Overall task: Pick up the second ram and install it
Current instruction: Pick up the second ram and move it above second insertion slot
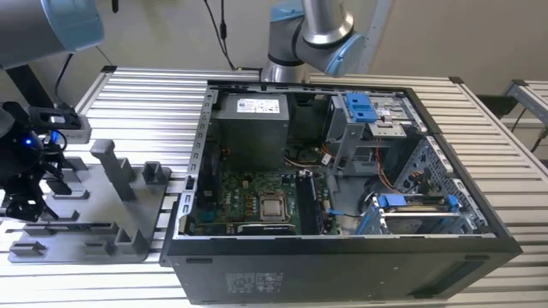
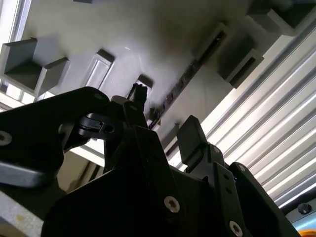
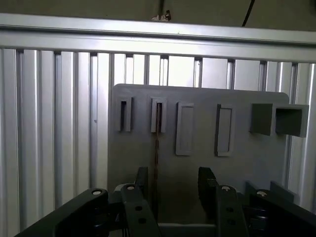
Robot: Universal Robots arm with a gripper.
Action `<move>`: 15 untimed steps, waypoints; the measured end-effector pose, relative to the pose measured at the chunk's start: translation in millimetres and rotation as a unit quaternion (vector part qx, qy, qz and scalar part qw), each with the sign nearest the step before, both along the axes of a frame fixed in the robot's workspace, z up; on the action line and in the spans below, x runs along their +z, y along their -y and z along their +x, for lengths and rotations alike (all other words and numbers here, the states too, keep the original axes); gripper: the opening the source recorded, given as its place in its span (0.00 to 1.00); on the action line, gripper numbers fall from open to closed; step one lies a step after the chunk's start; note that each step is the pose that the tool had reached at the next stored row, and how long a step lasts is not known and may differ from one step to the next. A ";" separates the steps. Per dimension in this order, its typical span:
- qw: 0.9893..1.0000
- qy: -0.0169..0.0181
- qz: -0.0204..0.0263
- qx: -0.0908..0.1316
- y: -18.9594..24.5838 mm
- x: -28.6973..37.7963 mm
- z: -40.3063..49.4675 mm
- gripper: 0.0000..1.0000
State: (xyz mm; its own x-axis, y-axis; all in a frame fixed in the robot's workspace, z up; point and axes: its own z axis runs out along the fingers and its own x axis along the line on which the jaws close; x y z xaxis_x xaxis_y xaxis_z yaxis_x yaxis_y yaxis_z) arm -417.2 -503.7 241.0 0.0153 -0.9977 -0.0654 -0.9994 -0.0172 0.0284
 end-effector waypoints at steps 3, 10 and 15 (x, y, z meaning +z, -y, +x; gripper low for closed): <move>1.000 0.000 0.000 0.000 -0.1 -4.6 -0.8 0.54; 1.000 0.001 0.000 0.001 1.2 -14.4 -3.0 0.54; 1.000 0.002 0.000 0.003 2.7 -20.5 -3.7 0.54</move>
